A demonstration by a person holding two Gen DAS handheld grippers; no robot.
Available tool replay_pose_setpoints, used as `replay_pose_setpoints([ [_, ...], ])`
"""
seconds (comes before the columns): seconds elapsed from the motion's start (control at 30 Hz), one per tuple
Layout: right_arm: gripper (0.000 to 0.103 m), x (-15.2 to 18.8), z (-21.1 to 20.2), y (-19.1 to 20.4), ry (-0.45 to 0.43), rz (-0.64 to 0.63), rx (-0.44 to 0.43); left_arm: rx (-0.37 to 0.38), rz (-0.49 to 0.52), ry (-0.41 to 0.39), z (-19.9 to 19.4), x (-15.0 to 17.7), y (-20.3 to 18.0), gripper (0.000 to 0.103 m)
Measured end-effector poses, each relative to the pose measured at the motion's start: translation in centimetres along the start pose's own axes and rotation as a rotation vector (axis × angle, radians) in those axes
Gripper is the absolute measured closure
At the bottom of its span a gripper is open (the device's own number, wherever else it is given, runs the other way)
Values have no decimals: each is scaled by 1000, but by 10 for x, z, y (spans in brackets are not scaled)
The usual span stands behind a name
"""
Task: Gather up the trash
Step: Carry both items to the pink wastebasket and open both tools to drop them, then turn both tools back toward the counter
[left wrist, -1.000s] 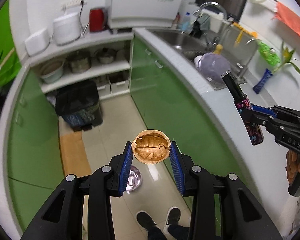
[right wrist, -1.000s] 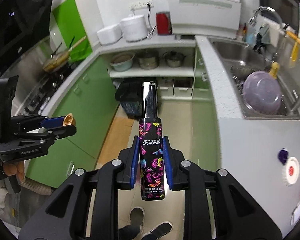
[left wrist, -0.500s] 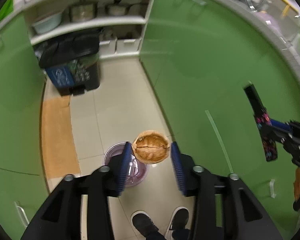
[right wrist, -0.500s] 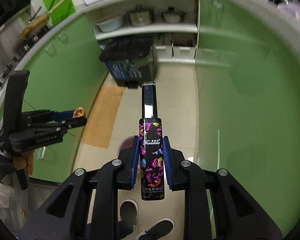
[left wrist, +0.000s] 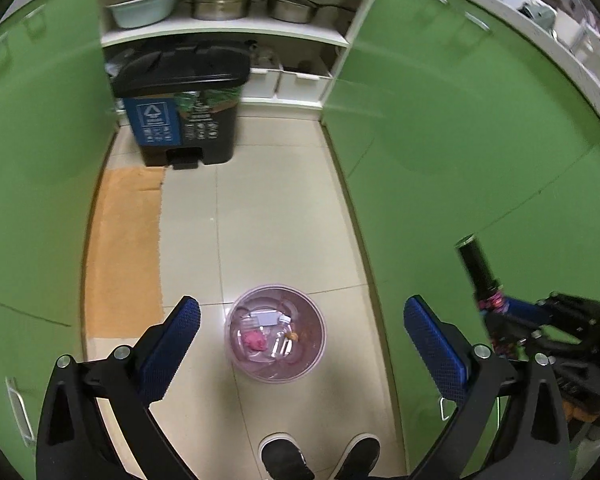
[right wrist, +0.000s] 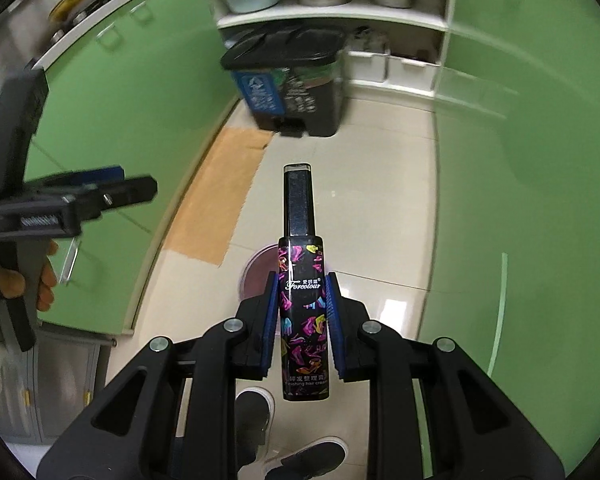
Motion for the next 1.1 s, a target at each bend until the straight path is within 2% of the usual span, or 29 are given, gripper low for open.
replay_pose_setpoints([
  [0.3, 80, -7, 56, 49, 84, -104, -73, -39, -80, -25, -25, 13, 41, 5],
  [0.37, 74, -9, 67, 55, 95, -116, -87, -54, -92, -31, -29, 16, 48, 5],
  [0.4, 63, -10, 70, 57, 97, -119, -87, -58, -97, -34, -31, 18, 50, 5],
  [0.43, 26, -12, 74, 57, 91, -118, -84, -58, -98, -36, -32, 19, 51, 5],
  [0.47, 6, -14, 73, 56, 70, -112, -86, -60, -98, -37, -32, 19, 53, 5],
  [0.53, 6, -17, 69, 54, 37, -107, -78, -66, -93, -36, -33, 19, 52, 5],
  [0.67, 6, -21, 63, 49, 30, -100, -42, -62, -83, -37, -36, 13, 45, 5],
  [0.83, 6, -32, 24, 41, -5, -69, -15, -51, -51, -42, -57, -4, 21, 5],
  [0.93, 6, -40, -17, 36, -24, -37, -1, -38, -21, -48, -85, -22, 0, 5],
  [1.1, 6, -56, -119, 31, -69, 19, 21, -9, 45, -52, -152, -59, -52, 5],
])
Point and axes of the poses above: each gripper's, at about its wrist camera, not at the fingertips, and z roughly the way its jaws point, y to its left, x to its underside, the point moved 7 cm from there along z, roughly the way its jaws point, and after that the axes turned 12 degrees about z, right-handed, at the moved point
